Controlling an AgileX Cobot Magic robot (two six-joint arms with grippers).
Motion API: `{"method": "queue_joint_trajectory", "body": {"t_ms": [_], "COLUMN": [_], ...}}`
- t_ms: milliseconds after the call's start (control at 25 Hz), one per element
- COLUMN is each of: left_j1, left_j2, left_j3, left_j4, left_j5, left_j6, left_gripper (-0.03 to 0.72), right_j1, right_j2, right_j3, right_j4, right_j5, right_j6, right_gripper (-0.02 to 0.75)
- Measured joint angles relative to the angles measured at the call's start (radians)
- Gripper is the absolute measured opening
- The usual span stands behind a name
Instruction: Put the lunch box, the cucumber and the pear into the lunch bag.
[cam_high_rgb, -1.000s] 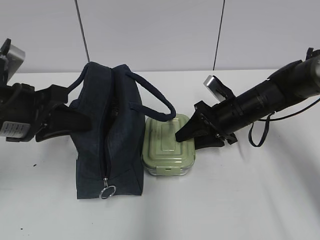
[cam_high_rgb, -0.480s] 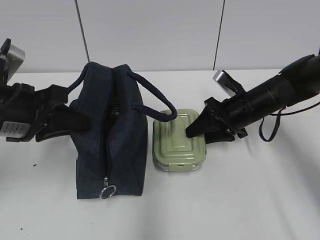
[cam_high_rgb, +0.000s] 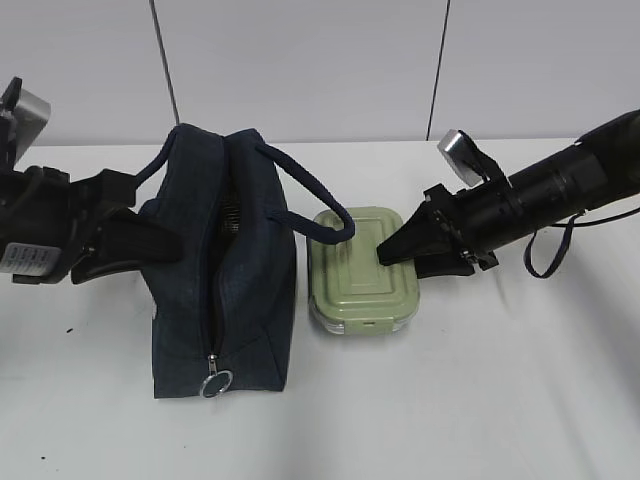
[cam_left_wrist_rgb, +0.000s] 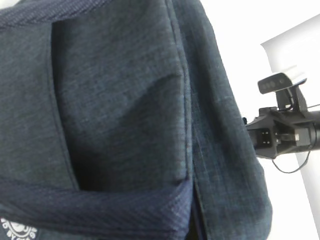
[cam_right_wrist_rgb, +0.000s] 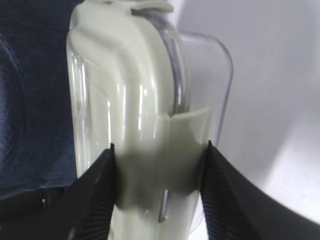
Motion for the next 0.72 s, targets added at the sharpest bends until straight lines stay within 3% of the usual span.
{"method": "queue_joint_trajectory", "body": {"t_ms": [320,720], "left_j1": [0.0,0.0], "left_j2": [0.0,0.0], "left_j3": [0.0,0.0], "left_j4": [0.0,0.0], "left_j5": [0.002,0.016], "left_j6": [0.0,0.0], "left_gripper": [-0.018,-0.018], "right_j1": [-0.016,-0.108], "right_j2": [0.0,0.0], "right_j3": [-0.016,-0.151], "right_j4": [0.026,0.03], "right_j5": [0.002,0.004], "right_j6": [-0.008,0.026], "right_gripper": [0.373,0.371]}}
